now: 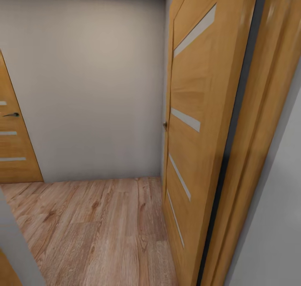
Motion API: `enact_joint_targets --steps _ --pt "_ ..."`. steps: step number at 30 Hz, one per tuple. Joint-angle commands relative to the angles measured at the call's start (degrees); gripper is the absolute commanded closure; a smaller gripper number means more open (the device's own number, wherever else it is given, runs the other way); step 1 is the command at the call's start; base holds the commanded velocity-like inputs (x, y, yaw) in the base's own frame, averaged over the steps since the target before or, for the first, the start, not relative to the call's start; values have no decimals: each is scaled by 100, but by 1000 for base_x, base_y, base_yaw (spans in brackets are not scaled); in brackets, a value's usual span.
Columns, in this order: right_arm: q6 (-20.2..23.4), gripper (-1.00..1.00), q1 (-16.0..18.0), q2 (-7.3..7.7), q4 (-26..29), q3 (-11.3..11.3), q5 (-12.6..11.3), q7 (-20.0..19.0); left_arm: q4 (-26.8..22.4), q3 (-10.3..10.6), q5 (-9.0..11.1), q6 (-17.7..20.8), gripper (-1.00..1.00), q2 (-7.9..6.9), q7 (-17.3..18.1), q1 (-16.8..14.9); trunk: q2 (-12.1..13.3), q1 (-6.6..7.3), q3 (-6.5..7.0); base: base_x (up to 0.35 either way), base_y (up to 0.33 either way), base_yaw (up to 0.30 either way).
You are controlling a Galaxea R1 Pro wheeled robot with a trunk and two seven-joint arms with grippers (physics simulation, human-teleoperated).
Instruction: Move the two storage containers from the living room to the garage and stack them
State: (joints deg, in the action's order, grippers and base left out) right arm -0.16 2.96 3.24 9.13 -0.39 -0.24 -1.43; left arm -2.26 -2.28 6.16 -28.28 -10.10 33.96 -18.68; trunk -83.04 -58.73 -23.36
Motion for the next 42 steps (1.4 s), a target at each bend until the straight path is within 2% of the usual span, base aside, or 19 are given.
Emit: enact_joint_targets --steps 1,32,42 --pt "-2 -100 2 1 1 -5 -2 -15 7 -19 52 17 -100 -1 58 -4 -3 0 -6 0 8 24" --pt "-2 -100 2 1 1 -5 -2 -15 7 -19 52 16 -100 -1 58 -4 -3 0 -6 21 168 2" --pt "-2 -100 2 1 1 -5 -2 -15 7 -19 52 16 -100 -1 58 -4 -3 0 -6 25 39 0"
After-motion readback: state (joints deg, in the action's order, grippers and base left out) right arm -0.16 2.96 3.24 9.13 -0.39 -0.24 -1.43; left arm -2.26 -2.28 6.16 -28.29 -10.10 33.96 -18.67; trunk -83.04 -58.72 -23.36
